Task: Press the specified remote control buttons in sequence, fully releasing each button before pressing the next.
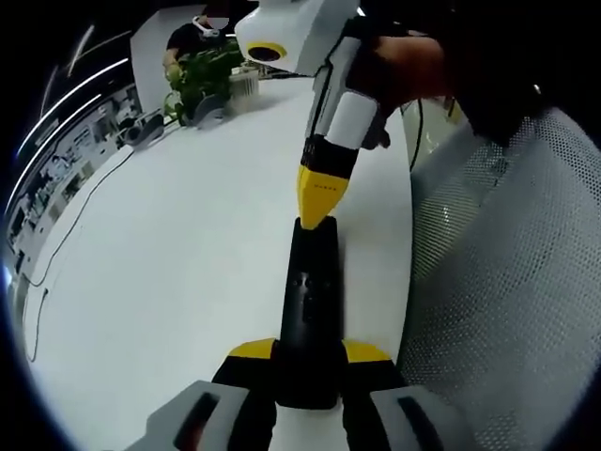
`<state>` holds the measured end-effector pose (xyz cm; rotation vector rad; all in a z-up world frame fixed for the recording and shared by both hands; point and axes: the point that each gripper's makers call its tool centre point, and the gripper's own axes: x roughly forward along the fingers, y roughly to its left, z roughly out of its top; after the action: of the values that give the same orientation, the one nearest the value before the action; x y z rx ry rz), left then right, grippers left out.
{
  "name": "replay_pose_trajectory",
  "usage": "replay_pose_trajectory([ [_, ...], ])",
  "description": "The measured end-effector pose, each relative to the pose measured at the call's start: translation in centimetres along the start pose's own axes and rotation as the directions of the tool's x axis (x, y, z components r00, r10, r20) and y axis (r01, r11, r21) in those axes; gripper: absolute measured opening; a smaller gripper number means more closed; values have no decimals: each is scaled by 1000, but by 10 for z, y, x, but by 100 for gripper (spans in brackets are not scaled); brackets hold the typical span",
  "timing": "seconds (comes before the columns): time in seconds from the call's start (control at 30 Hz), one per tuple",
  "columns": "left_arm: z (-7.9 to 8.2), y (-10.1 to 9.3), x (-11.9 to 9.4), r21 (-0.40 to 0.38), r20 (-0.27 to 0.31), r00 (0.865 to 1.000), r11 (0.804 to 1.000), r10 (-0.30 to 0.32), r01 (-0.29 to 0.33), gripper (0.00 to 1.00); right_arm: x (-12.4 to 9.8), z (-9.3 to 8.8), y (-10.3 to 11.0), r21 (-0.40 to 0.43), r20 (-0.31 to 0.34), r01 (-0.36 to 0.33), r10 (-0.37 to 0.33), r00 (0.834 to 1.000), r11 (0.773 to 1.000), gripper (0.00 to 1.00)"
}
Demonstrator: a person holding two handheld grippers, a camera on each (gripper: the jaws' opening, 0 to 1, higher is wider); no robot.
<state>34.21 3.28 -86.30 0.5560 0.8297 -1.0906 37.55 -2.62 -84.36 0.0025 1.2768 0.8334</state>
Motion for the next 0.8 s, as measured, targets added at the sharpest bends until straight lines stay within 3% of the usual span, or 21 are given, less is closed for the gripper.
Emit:
replay_pose_trajectory([
  [0.17,0,0,1,3,-4,1000,1000,-4,4,25,6,-5,5,9,-23,-27,27,999,1000,0],
  [0.33,0,-1,1,3,-8,1000,1000,-5,5,25,3,-7,-1,-24,-42,15,-16,999,1000,0],
  [0.47,0,-1,1,4,-7,1000,1000,-5,5,25,7,-12,4,-1,-59,-24,24,998,1000,0],
  [0.67,1,-1,1,6,-11,1000,1000,-4,4,25,8,-14,4,-142,-83,29,-41,996,989,0],
  [0.8,1,-1,2,7,-2,1000,1000,-5,5,25,10,-13,4,-106,-96,42,-53,994,993,0],
])
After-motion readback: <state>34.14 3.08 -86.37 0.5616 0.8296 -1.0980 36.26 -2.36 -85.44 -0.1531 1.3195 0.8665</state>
